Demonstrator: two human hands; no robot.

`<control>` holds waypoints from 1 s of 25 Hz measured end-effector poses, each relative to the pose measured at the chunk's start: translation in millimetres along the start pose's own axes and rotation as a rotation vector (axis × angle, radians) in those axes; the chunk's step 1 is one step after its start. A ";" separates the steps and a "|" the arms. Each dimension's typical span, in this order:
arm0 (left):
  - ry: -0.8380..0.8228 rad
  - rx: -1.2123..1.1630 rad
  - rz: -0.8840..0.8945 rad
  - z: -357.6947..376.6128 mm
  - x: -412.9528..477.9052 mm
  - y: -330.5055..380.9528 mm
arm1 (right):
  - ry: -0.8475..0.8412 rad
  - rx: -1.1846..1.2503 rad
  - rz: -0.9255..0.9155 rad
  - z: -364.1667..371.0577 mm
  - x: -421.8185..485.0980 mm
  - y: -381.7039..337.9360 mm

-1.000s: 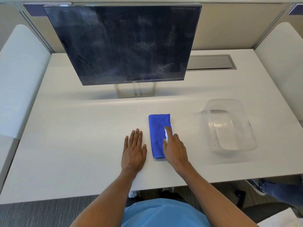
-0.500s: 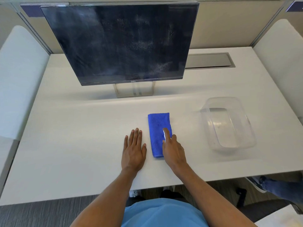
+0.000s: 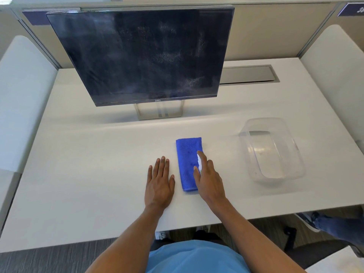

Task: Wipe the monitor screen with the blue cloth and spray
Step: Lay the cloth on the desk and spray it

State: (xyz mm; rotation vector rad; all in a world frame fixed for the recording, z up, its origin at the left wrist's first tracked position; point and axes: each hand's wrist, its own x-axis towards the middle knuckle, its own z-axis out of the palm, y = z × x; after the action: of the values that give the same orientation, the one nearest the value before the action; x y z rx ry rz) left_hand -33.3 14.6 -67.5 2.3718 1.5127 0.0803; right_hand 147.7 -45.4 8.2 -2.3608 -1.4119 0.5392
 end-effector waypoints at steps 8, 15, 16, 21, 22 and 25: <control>-0.013 0.021 -0.008 0.8 0.5 0.3 | 0.368 0.300 -0.033 -27.9 -1.4 38.7; -0.020 0.037 -0.009 -0.6 0.3 2.3 | 0.415 0.485 0.111 -39.3 11.4 74.7; -0.019 0.038 -0.008 -0.7 0.1 2.3 | 0.409 0.507 0.122 -38.7 11.5 76.7; -0.028 0.043 -0.006 -2.4 0.3 3.4 | 0.397 0.511 0.130 -32.9 12.2 81.0; -0.029 0.044 -0.006 -2.6 0.2 3.4 | 0.396 0.508 0.127 -32.0 12.5 81.3; -0.036 0.049 -0.008 -3.6 0.0 3.1 | 0.393 0.526 0.132 -29.7 11.2 82.6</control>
State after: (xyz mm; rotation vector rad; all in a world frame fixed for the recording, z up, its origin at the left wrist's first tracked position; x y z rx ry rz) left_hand -31.4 14.2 -63.2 2.3914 1.5247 -0.0010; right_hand 229.7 -75.4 -6.2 -1.9950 -0.8222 0.3893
